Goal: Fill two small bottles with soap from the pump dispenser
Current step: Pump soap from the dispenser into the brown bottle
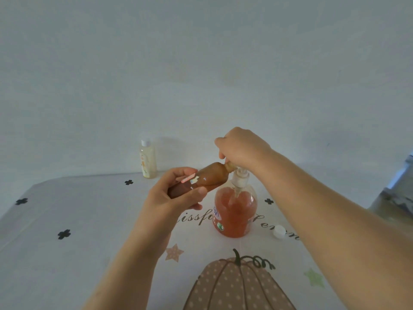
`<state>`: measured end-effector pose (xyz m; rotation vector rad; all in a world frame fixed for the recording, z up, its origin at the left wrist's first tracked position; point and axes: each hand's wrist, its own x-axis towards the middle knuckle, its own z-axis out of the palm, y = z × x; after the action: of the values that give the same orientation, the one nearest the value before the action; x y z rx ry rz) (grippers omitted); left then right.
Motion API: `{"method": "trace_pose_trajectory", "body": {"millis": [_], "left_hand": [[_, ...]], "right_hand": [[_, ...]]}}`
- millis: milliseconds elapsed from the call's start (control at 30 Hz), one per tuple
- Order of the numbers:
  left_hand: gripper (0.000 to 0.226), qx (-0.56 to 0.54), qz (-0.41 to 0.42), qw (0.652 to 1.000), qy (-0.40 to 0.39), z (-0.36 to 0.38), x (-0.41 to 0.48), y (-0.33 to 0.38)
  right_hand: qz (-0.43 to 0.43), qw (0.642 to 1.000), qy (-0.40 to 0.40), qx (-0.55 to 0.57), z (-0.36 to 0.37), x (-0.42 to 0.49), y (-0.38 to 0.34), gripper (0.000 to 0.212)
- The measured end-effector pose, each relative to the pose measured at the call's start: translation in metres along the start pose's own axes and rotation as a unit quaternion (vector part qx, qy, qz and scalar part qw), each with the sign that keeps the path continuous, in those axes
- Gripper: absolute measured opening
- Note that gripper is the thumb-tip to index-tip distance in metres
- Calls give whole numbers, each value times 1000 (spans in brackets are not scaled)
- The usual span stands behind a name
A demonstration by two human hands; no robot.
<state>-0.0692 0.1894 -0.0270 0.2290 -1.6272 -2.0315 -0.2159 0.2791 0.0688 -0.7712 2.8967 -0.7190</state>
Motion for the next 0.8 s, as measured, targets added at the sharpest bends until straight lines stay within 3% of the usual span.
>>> {"method": "trace_pose_trajectory", "body": {"millis": [800], "left_hand": [[40,41,-13,999,1,-8,6,-6]], "right_hand": [[13,1000,-14,16,18,12,13,34]]}}
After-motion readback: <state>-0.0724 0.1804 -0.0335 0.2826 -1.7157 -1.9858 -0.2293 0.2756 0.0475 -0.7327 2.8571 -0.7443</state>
